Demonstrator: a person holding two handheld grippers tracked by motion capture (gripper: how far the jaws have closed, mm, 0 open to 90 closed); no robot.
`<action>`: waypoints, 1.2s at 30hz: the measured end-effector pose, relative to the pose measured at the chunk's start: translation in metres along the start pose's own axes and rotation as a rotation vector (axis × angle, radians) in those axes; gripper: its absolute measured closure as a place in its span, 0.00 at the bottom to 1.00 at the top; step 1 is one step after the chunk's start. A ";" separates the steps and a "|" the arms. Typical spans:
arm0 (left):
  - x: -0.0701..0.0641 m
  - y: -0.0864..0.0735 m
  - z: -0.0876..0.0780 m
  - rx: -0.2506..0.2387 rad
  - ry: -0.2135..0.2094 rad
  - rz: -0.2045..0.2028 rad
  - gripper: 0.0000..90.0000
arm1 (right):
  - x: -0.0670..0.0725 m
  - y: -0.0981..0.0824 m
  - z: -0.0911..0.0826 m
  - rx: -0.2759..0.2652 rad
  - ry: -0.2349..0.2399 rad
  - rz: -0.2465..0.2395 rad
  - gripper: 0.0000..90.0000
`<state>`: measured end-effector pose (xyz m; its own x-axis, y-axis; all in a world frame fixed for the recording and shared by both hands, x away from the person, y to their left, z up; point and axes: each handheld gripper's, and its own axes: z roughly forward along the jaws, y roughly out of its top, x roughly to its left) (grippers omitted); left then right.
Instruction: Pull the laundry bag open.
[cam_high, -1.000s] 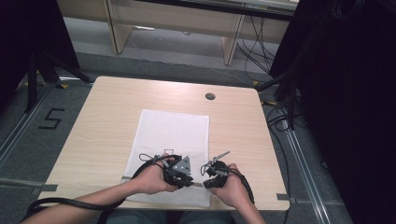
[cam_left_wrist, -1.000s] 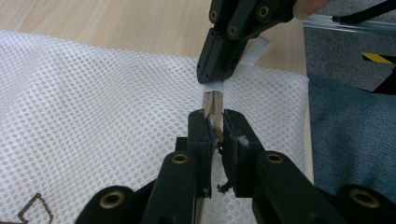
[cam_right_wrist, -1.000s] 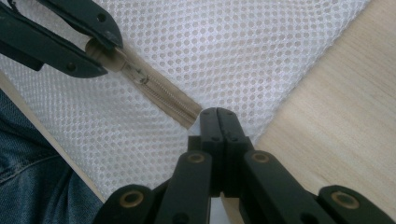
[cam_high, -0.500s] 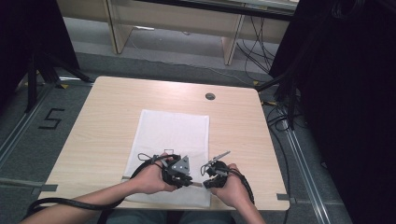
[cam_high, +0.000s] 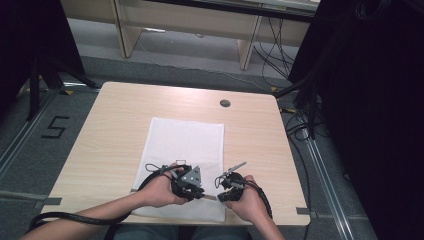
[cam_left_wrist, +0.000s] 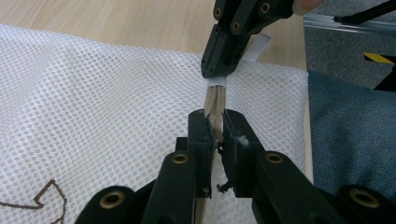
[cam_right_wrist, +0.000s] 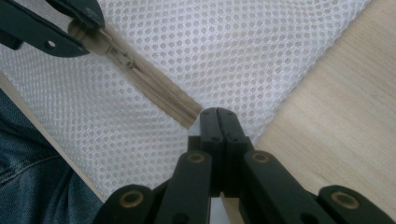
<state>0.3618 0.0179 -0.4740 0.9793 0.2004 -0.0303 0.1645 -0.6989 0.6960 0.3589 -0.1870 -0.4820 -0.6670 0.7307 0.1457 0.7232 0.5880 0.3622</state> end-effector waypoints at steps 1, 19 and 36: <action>0.001 0.000 -0.001 0.010 0.009 0.027 0.91 | 0.000 0.000 0.000 -0.001 0.000 0.001 1.00; 0.002 -0.002 -0.006 0.008 0.011 0.025 0.91 | 0.000 0.000 0.000 0.000 0.001 0.000 1.00; 0.002 -0.006 -0.009 -0.003 0.008 -0.001 0.91 | 0.000 0.000 0.000 0.003 0.004 0.010 1.00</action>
<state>0.3620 0.0288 -0.4715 0.9782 0.2060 -0.0253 0.1648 -0.6968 0.6981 0.3586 -0.1872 -0.4822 -0.6605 0.7352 0.1526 0.7304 0.5820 0.3576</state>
